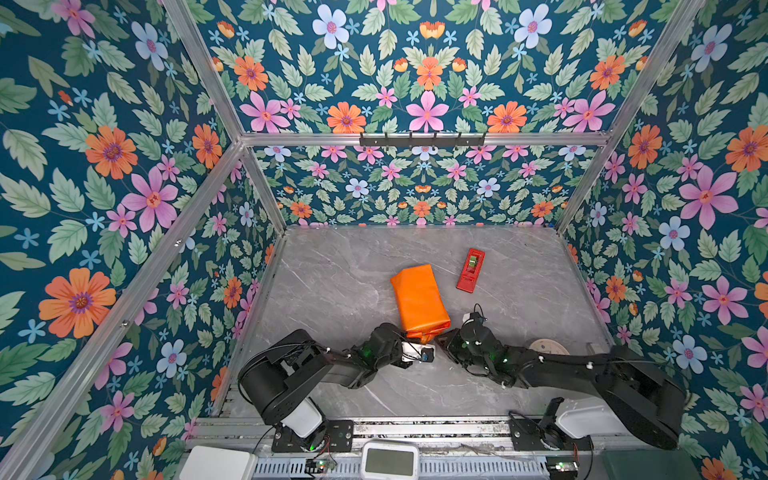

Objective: Wrap the gift box in paper

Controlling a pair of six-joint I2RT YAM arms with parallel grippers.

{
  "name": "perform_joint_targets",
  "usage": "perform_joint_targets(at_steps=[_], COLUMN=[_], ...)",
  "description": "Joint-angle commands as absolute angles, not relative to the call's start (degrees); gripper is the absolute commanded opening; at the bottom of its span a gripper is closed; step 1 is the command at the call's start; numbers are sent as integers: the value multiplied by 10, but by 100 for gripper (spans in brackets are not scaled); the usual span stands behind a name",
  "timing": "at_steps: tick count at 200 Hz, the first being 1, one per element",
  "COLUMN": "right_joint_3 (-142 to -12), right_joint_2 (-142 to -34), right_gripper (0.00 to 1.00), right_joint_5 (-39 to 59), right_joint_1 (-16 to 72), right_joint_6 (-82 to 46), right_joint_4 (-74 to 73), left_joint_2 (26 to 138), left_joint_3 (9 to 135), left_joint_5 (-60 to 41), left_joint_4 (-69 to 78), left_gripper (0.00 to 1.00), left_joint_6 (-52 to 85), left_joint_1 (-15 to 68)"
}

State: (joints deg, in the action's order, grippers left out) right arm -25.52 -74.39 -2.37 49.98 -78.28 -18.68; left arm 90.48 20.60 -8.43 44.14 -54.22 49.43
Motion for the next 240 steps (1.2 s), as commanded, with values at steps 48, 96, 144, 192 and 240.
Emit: perform_joint_targets(at_steps=[48,96,144,192,240], right_joint_3=[-364,-449,-487,-459,-436], right_joint_2=[-678,-763,-857,-868,-861], right_gripper=[61,83,82,78,76], right_joint_5=[-48,-35,15,30,54], right_joint_1=[423,382,374,374,374], right_joint_6=[-537,-439,-406,-412,-421], right_joint_4=[66,82,81,72,58], left_joint_2=[918,929,934,942,955], left_joint_3=[206,197,198,196,194], left_joint_5=[-112,-115,-114,-112,-85], left_joint_4=[501,535,564,606,640], left_gripper=[0,0,0,0,0], left_joint_6=[-491,-472,-440,-387,-322], left_joint_1=[493,493,493,494,493])
